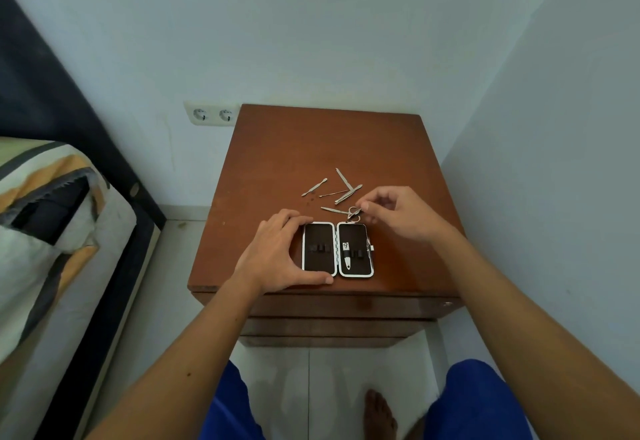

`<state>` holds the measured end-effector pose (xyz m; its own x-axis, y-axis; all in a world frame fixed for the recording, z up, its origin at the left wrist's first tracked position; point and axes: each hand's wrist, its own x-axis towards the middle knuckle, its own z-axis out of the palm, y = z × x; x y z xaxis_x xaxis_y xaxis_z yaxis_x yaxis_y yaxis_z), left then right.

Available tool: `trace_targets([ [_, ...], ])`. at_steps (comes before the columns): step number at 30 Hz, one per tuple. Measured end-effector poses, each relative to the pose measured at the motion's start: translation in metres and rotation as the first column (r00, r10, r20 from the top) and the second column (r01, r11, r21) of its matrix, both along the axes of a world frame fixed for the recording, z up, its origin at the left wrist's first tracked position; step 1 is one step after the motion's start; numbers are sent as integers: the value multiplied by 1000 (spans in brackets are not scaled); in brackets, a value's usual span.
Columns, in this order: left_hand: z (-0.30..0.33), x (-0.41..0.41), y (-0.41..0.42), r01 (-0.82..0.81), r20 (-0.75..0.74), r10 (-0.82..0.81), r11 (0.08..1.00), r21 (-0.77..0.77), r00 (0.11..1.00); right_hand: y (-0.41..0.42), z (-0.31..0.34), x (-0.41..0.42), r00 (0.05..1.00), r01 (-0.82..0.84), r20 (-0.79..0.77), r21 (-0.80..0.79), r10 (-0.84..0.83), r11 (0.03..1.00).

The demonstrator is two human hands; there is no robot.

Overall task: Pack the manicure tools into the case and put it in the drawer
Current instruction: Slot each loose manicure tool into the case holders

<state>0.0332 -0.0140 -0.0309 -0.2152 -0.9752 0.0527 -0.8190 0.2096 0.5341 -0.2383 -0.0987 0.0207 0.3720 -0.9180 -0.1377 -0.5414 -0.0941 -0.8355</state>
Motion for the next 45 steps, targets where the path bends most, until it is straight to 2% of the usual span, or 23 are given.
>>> trace_targets([
  [7,-3,0,0,-8,8,8,1000,-15,1000,12,-9,-5,999,-7,-49,14,8,1000],
  [14,-5,0,-1,-8,4,8,1000,-19,1000,12,-21,5,965,-76,-257,-92,50,993],
  [21,-4,0,0,-8,3,8,1000,-26,1000,20,-26,5,943,-139,-325,-186,72,973],
  [28,0,-1,1,-13,5,13,1000,-21,1000,43,-33,-4,970,-131,-236,-302,59,944],
  [34,1,-3,2,-21,14,21,1000,-9,1000,58,-33,-11,960,-169,-264,-267,97,949],
  [40,0,-2,3,-32,17,32,999,-3,999,63,-44,-11,980,-114,-190,-289,59,950],
  [45,0,-2,4,-22,12,23,999,-32,1000,60,-41,-12,986,-109,-152,-231,75,967],
])
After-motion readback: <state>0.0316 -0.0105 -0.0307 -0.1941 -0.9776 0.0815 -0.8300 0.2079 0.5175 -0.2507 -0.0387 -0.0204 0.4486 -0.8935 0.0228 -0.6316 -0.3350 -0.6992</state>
